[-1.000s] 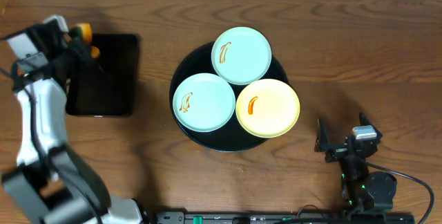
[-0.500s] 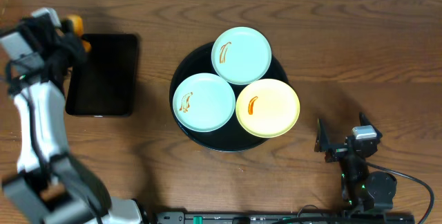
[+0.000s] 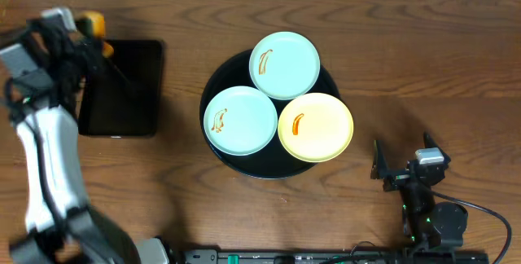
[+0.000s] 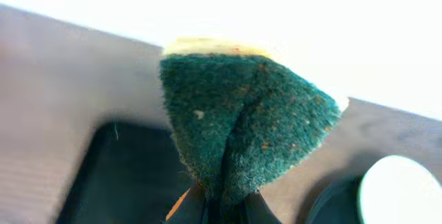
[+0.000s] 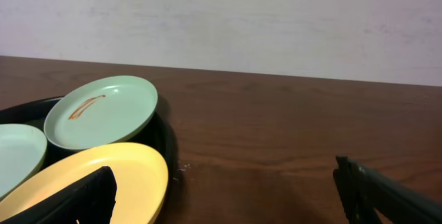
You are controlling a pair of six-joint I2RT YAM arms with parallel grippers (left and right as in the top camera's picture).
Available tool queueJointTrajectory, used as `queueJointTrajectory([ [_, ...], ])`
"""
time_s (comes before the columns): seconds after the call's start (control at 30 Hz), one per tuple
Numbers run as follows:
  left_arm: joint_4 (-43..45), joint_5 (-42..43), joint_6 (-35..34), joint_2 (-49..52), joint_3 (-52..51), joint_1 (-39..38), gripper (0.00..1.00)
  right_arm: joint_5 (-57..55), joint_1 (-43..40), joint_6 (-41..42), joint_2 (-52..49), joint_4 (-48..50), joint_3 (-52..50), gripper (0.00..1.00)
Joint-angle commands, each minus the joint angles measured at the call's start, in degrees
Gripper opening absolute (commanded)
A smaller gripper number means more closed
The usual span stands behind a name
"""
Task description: Clean dirty plates on tray and stack at the side
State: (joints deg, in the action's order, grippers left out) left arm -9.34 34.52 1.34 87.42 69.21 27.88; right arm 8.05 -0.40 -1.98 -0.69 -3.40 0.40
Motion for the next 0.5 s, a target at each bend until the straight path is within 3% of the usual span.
queueJointTrajectory([
  [0.0, 0.6, 1.1, 0.6, -8.8, 2.0, 0.3, 0.08, -0.1, 0.5, -0.4, 0.3, -0.2, -0.1, 0.99],
  [0.23, -2.6, -12.9, 0.6, -7.4, 0.6, 0.3, 0.07, -0.1, 0.5, -0.4, 0.3, -0.2, -0.1, 0.99],
  [0.37, -2.7, -13.2, 1.0, 2.4, -1.5, 0.3, 0.07, -0.1, 0.5, -0.4, 0.3, -0.2, -0.1, 0.99],
  [0.47, -3.5, -8.2, 1.0, 10.0, -1.4, 0.3, 0.08, -0.1, 0.5, -0.4, 0.3, -0.2, -0.1, 0.99],
])
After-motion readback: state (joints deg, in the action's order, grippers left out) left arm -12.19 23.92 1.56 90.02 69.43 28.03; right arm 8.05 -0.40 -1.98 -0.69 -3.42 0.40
